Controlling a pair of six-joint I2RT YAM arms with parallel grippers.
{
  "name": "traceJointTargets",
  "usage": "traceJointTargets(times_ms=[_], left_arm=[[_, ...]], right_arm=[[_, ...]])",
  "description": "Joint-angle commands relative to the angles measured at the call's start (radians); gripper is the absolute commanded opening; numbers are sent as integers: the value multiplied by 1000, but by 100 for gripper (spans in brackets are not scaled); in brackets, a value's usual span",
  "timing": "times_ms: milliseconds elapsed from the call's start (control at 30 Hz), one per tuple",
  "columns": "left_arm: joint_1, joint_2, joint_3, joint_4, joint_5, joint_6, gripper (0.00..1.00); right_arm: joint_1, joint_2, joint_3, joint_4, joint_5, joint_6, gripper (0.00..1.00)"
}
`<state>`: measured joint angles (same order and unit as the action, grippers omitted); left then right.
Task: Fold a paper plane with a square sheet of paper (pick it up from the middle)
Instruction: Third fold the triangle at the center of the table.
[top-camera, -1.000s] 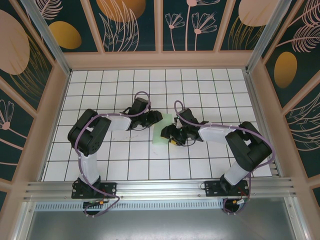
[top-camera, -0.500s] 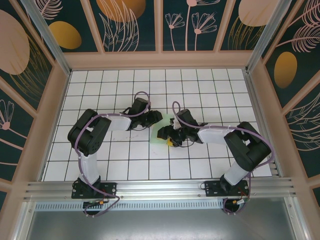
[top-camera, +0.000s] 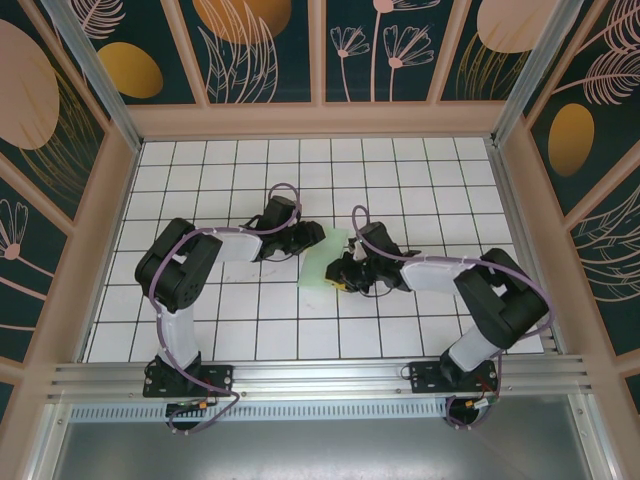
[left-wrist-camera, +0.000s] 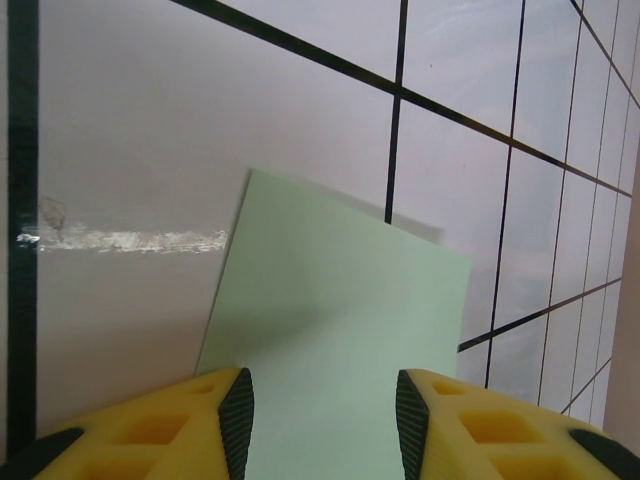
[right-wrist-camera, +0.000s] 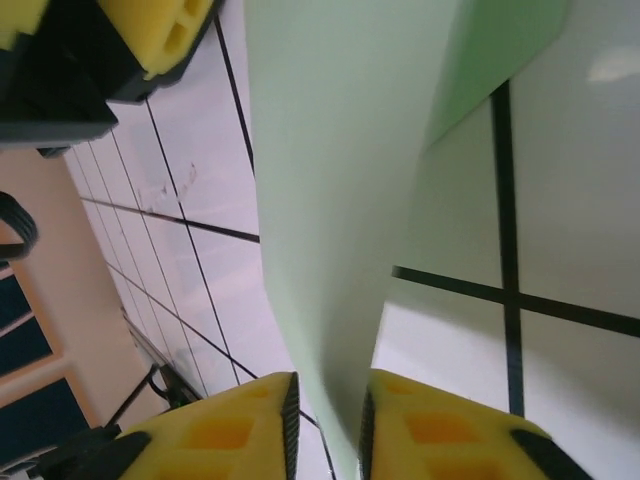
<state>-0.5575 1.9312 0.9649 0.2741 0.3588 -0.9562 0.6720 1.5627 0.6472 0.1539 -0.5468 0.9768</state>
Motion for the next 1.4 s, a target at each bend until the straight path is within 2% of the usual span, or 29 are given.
traceJointTargets(times_ms=[0,100,200,333,433,600,867,1167,1267,1367], left_arm=[[2,5,-52,-59,-15,9,46],[3,-52,-74,4,22,20,48],[2,-119,-91,42,40,45,51],[3,-168,-98,55,73,87,54],[1,-160,-109,90,114,90,53],[1,-112,-94,91,134,105,53],[1,-12,-21,34,151,125,48],[1,3,-18,1,115,120,44],[1,16,-16,-27,81,107,43],[1,33,-9,-55,50,98,40]], right_arm=[[-6,-47,-8,-23,49,26,11],[-17,-40,-5,-50,32,16,0],[-43,-20,4,-83,-19,-36,0],[-84,30,57,-181,-133,-210,0],[-100,60,107,-273,-179,-332,0],[-146,95,138,-333,-213,-423,0],[-185,81,116,-318,-192,-395,0],[-218,64,118,-320,-137,-352,0],[-205,60,92,-256,-190,-306,6],[-178,42,63,-212,-191,-260,14]])
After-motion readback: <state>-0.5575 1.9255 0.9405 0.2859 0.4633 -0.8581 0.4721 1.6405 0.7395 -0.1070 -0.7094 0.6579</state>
